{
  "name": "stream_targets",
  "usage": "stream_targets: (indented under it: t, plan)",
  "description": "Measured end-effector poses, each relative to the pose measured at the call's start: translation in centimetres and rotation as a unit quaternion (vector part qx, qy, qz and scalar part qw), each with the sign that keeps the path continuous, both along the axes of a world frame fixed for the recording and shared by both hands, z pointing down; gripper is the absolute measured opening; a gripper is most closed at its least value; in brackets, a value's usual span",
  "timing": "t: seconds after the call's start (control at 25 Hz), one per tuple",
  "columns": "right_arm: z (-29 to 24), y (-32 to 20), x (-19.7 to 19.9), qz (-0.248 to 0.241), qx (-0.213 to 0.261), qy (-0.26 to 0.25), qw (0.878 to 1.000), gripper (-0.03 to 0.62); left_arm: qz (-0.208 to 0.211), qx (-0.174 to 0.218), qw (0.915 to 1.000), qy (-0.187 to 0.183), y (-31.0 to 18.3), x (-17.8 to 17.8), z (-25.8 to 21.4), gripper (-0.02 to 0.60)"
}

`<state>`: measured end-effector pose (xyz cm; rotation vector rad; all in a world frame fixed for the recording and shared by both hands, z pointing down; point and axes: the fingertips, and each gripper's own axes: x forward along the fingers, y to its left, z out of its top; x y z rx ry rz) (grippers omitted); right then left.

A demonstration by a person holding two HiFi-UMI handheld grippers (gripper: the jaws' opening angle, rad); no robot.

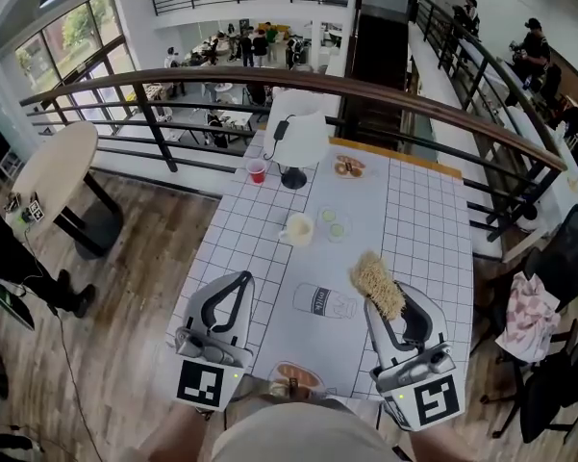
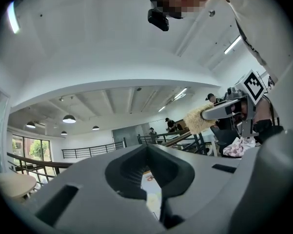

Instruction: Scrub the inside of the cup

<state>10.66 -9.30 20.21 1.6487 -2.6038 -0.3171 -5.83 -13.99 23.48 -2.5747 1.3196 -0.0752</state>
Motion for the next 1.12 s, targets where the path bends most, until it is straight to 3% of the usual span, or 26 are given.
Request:
stream_targets:
  t: [0.32,0.48,1.12]
  plan:
    - [1.5,-1.5,-0.9,-0.027,-0.049,-0.016,0.998,0.124,0.012,-0.028,0.9994,0.013,0.0,0.6,0.3,0.014]
    - [2.1,-1.3,-0.9,-0.034,-0.047,-0.022,0.998,0.124,0.010,-0.026,0.9996,-0.001,0.2,0.8,1.1,0.014]
    - [0.7,-0.5,-0.9,-0.040,-0.022,-0.010,0.999,0.124,0.035,-0.025,0.9990,0.005,1.2,2.5,-0.6,0.014]
